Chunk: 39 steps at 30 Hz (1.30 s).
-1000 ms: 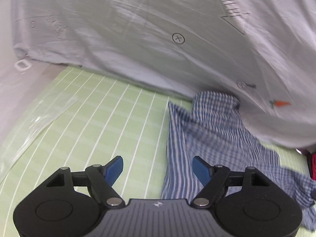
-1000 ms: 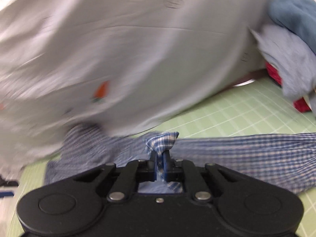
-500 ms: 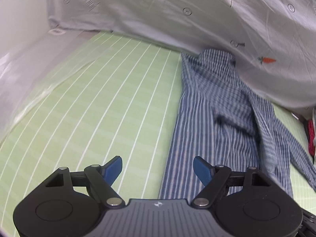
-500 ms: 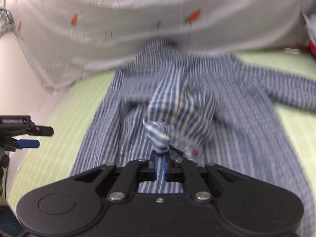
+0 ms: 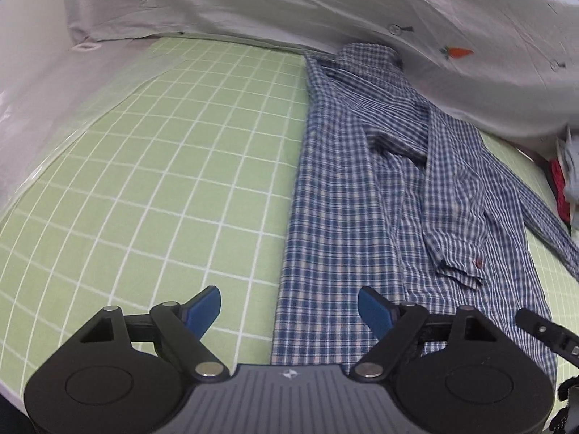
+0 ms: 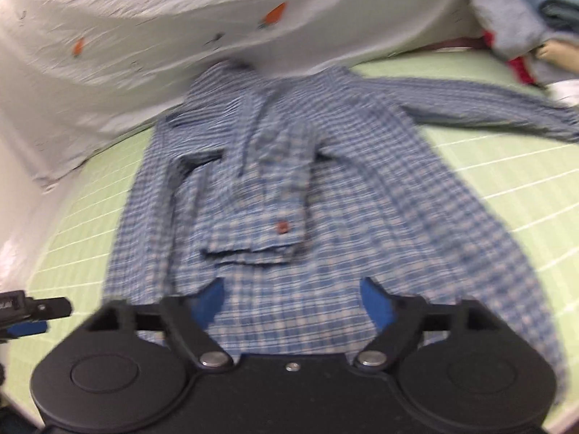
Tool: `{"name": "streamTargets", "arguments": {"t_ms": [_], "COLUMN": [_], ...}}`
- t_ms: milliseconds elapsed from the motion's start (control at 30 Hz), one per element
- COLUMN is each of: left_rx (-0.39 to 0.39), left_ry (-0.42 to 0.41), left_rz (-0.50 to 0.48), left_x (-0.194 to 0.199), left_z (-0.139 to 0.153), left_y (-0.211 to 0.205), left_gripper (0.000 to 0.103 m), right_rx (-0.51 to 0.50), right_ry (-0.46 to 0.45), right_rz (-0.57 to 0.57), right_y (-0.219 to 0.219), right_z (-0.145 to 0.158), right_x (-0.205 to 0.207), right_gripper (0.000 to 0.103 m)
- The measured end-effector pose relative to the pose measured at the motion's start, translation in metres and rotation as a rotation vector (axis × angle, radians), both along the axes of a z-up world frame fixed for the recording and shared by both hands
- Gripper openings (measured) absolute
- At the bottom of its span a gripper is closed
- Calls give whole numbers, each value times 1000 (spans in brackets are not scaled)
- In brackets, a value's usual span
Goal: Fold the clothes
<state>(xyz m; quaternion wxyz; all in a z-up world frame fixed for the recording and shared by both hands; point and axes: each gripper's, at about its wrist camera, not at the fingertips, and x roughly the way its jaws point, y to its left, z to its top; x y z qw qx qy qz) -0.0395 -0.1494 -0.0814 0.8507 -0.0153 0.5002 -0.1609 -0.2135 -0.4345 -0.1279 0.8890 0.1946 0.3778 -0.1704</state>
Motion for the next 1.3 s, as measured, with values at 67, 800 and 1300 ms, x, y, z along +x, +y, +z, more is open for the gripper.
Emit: {"name": "streamTargets", "arguments": {"t_ms": [67,800,1300], "left_rx": [-2,2,64], "left_ry": [0,-2,62], "left_rz": [-39,-92,-53], "left_x": [3,16,25], "left_z": [0,-13,-45], "left_y": [-9,-159,-187], "left_gripper": [92,84,9], "right_rx": [-34,-97,-60], "right_ry": [4,114,167], "right_rz": [-41,-191,-250], "right_y": [-1,-135,-190], "right_z": [5,-4,-16], "right_x": [-8,-21,-50], "right_gripper": [103,103,103]}}
